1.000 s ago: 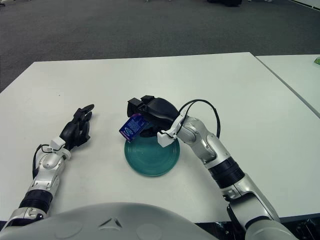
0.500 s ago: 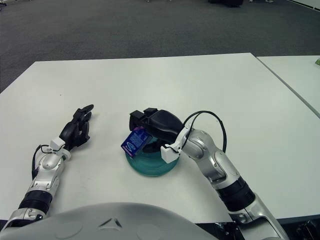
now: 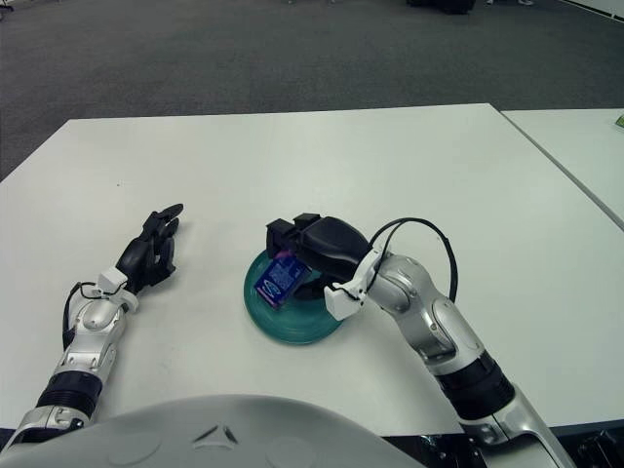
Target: Put the gum into the plate.
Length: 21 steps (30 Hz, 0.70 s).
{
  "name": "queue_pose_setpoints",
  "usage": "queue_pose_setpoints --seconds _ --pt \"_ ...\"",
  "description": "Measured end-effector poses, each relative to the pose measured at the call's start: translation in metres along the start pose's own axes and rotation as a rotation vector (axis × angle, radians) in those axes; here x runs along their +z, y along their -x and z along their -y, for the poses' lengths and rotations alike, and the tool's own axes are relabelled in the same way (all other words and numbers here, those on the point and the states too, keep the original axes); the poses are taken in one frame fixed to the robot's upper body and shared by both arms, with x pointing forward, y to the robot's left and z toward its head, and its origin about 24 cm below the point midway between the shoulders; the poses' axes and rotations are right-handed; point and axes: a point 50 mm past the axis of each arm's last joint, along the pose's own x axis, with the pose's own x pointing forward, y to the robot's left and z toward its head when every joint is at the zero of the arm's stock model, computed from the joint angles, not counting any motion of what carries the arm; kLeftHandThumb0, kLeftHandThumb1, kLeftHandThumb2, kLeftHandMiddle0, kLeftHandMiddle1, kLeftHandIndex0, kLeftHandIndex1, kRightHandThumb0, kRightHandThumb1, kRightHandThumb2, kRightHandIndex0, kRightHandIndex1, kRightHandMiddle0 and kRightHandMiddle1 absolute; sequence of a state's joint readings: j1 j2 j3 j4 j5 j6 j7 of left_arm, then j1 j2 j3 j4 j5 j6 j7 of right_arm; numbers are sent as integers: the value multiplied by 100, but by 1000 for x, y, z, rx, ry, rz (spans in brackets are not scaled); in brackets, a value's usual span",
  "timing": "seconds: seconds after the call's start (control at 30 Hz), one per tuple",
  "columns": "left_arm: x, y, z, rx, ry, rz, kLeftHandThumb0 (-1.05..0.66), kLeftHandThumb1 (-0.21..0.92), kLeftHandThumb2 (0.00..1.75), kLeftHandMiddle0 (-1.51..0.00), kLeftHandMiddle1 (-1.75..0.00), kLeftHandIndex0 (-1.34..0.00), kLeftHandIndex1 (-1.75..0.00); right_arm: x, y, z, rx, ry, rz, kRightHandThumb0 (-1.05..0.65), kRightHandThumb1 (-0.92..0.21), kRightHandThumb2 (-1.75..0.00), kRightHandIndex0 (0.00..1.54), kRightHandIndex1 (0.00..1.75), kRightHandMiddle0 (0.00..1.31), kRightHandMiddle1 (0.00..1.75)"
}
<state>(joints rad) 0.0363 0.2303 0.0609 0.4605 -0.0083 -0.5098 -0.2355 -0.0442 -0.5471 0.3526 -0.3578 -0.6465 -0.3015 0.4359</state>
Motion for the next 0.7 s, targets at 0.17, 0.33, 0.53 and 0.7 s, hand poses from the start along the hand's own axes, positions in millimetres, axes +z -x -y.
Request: queue_pose_setpoints --seconds 0.17,0.33,0.53,0.7 --pt "0 1 0 1 0 -1 -97 92 89 -17 0 0 -51 -4 3 -1 -2 8 -26 -41 -56 -92 36 73 49 165" --pt "0 1 0 1 -1 -2 -97 92 89 -17 0 0 -51 -7 4 -5 -2 14 -42 -41 -58 -93 36 73 46 168" --pt "0 1 -1 1 -1 -2 -97 92 89 -17 0 0 -51 -11 5 -7 -4 15 -60 -41 -58 -92 35 73 45 169" --pt "0 1 -1 0 -1 -2 -97 92 89 -17 0 0 -51 -12 7 -10 -29 17 -68 -38 -77 -65 32 74 37 165"
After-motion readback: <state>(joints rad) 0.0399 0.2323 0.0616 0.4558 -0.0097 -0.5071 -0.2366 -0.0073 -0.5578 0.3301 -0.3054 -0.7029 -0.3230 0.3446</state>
